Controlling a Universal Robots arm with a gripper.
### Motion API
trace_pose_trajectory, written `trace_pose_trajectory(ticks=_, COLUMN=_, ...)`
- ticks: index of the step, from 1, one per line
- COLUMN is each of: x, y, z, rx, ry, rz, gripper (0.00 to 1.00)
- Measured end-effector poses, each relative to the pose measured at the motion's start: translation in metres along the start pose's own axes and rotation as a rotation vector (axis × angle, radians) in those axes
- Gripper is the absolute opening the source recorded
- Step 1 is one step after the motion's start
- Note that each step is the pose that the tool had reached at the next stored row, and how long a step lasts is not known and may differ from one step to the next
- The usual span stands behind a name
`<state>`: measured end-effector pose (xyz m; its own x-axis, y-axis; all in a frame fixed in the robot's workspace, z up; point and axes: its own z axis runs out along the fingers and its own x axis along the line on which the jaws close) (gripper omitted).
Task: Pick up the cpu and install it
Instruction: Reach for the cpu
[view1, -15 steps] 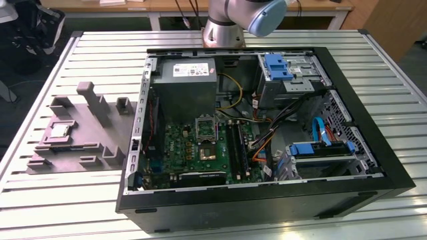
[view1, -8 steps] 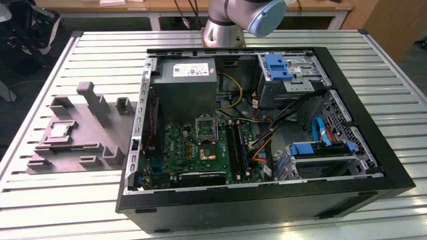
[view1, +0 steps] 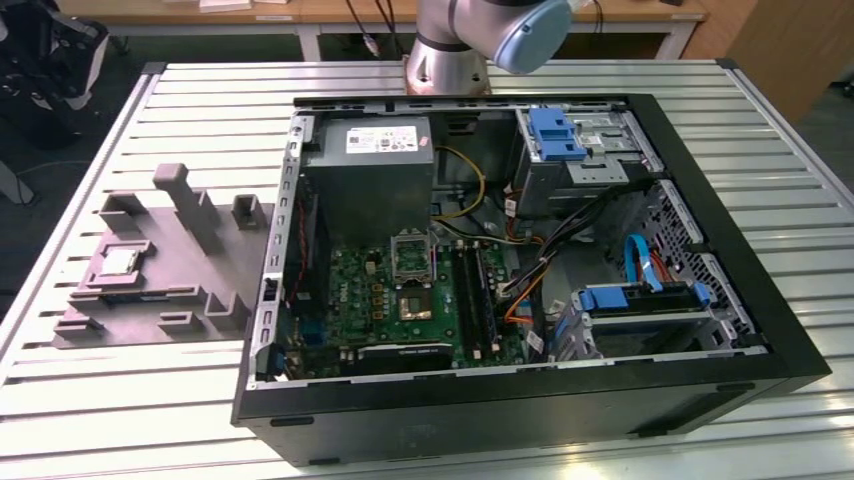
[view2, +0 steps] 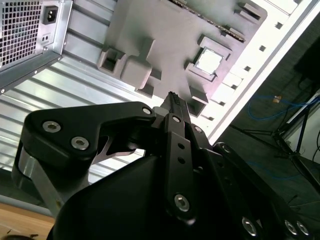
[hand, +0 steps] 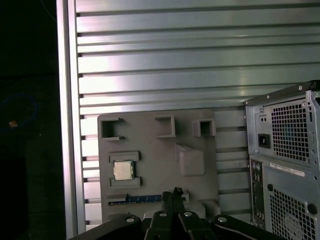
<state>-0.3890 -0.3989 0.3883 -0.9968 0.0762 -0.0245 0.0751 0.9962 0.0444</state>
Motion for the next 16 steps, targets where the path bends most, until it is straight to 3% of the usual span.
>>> trace_pose_trajectory(ticks=16, x=0.0394, y=-0.0025, z=0.0014, rx=0.0, ry=0.0, rz=0.0, gripper=0.11)
